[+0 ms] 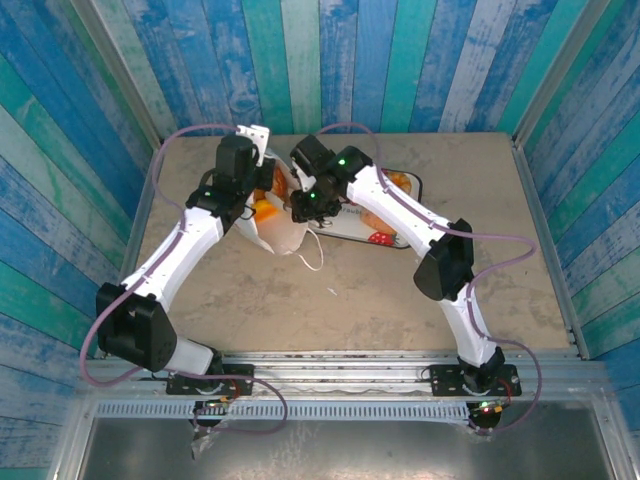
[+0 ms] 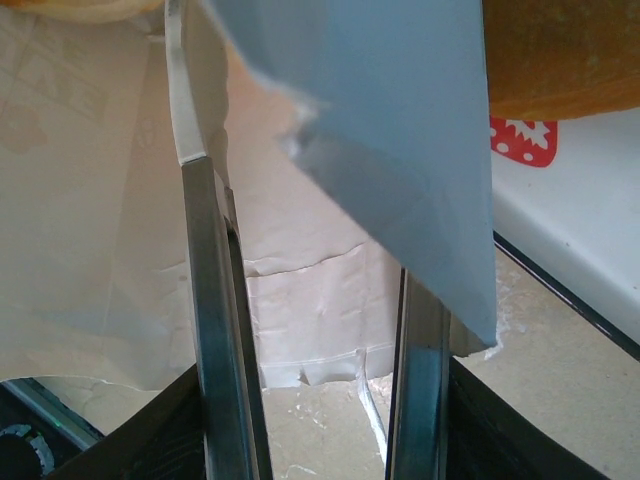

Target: Take the fake bread out of the paper bag

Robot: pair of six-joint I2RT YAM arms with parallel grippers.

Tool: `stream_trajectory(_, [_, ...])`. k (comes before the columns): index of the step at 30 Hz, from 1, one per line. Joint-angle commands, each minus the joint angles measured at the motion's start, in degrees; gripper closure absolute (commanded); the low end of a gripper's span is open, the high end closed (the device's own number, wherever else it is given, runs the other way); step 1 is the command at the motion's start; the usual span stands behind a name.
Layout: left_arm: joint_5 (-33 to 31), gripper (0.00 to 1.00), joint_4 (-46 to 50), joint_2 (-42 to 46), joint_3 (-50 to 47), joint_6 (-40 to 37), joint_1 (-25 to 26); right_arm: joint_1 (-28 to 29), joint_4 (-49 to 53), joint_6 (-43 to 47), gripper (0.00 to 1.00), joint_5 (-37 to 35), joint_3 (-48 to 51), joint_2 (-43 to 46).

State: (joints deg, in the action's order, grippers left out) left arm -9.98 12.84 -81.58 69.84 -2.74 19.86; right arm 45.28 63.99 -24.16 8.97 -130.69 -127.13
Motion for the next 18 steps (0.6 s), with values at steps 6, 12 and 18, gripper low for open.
stream_trajectory(6, [2.5, 0.98, -4.1, -1.8, 0.3, 0.7, 0.8, -0.3, -0.6, -0.6, 0.47, -0.1, -5.1, -3.9])
stream_trajectory(12, [2.6, 0.98, -4.0, -1.9, 0.4, 0.4, 0.9, -0.3, -0.6, -1.2, 0.48, -1.8, -6.8, -5.6])
stream_trajectory(18, [2.4, 0.98, -3.4, -2.1, 0.6, -0.1, 0.9, -0.5, -1.9, -1.5, 0.55, -2.6, -7.2, -6.0])
